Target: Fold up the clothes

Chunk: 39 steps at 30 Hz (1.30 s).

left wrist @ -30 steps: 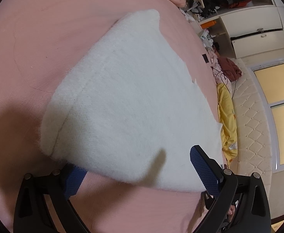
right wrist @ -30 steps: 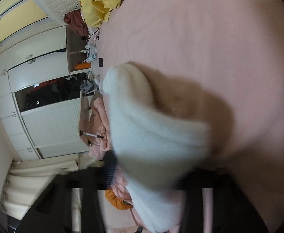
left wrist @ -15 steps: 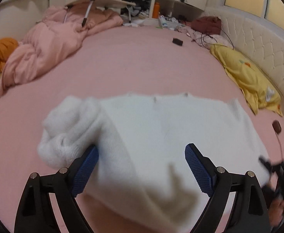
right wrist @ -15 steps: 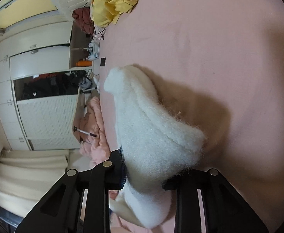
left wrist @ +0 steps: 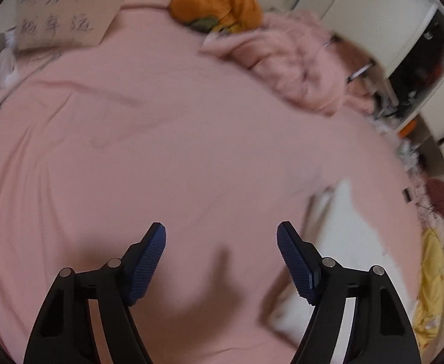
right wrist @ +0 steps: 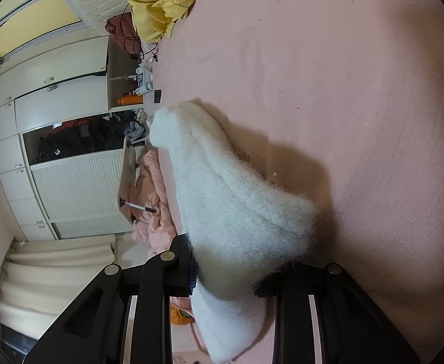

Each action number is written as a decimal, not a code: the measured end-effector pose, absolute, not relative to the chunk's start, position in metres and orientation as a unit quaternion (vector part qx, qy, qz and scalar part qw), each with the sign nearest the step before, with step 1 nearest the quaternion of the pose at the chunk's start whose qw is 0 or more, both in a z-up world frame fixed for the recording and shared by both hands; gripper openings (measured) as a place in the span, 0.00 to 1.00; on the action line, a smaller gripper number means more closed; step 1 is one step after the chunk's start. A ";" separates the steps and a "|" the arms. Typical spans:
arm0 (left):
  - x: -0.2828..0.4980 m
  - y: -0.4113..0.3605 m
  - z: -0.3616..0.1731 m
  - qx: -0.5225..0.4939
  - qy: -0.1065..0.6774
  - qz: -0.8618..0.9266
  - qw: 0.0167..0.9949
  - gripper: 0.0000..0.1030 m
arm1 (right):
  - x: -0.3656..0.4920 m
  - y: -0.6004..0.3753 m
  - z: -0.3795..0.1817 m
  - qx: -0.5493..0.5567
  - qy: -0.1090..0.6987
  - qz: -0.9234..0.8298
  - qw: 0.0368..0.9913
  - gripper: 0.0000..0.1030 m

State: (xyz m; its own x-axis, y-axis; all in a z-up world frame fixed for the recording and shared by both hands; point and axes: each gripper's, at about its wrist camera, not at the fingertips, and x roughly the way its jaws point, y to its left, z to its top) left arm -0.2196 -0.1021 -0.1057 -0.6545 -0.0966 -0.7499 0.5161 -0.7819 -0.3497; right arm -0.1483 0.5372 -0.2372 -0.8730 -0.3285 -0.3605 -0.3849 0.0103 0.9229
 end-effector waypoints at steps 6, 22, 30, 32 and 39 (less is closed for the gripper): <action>-0.274 0.019 -0.106 0.419 0.171 -0.887 -0.088 0.81 | -0.149 0.537 -0.237 -0.252 0.709 0.658 0.022 0.27; -0.329 0.178 -0.116 0.402 -0.076 -0.909 -0.077 0.94 | -0.151 0.535 -0.221 -0.275 0.655 0.703 0.039 0.27; -0.343 0.174 -0.142 0.425 -0.047 -0.903 -0.047 0.99 | -0.156 0.534 -0.216 -0.284 0.645 0.708 0.036 0.27; -0.353 0.174 -0.163 0.453 -0.074 -0.886 -0.057 1.00 | -0.155 0.535 -0.219 -0.284 0.650 0.704 0.036 0.27; -0.342 0.171 -0.171 0.445 -0.099 -0.889 -0.044 1.00 | -0.158 0.530 -0.200 -0.282 0.624 0.728 0.039 0.26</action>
